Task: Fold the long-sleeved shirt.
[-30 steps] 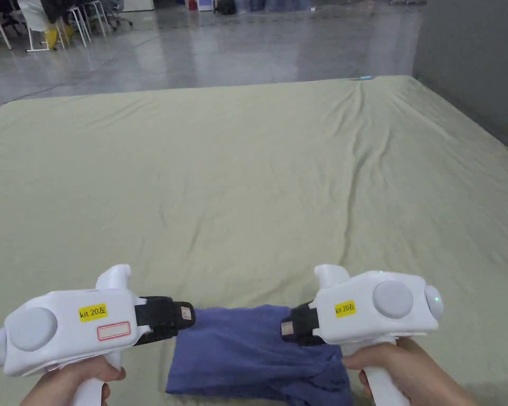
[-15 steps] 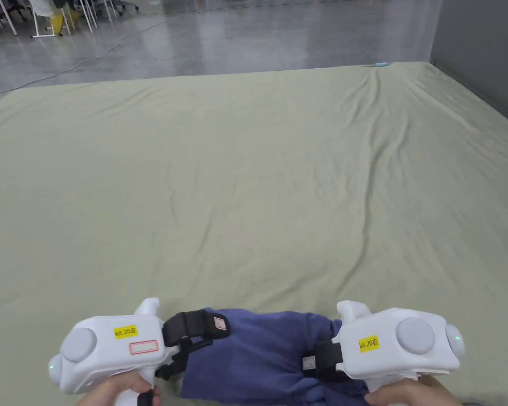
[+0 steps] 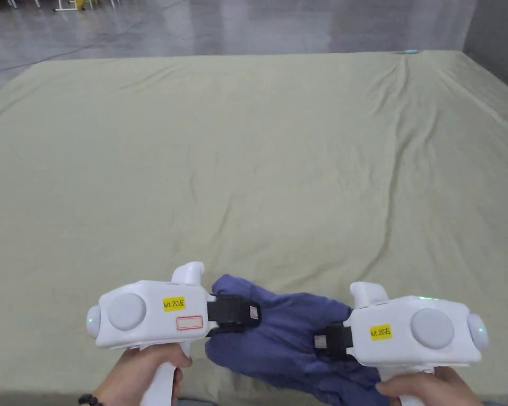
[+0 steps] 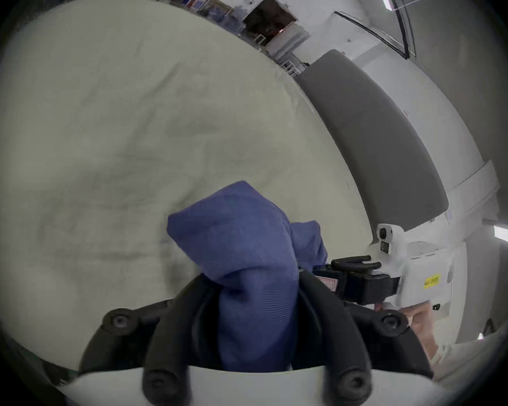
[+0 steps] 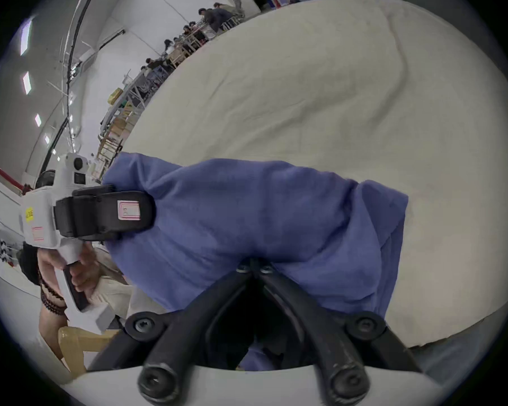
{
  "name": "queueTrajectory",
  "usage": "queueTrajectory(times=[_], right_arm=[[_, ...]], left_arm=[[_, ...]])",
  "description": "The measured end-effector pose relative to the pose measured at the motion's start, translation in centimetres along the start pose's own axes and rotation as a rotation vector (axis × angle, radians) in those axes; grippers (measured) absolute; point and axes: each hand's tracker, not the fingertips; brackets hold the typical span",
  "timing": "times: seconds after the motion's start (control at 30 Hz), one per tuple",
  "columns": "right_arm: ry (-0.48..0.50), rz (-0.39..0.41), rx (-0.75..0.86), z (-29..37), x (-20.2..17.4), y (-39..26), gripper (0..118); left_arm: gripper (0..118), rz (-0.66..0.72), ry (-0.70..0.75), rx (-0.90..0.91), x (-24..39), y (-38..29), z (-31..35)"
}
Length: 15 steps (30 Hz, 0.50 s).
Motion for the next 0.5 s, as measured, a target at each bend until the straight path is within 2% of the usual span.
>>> queueTrajectory(times=[0.1,0.27,0.43,0.5], right_arm=[[0.038,0.078,0.165,2.1,-3.7,2.2,0],[0.01,0.343,0.389,0.6,-14.3,7.2,0],[0.103,0.516,0.448,-8.0,-26.2,11.0,0],[0.151,0.557,0.46,-12.2,-30.1,12.0,0]], left_arm=[[20,0.015,-0.011,0.055,-1.3,1.6,2.3],[20,0.03,0.064,0.117,-7.5,5.4,8.6],[20,0.059,0.179,0.174,-19.0,8.3,19.2],[20,0.011,0.242,0.181,-23.6,8.5,23.0]])
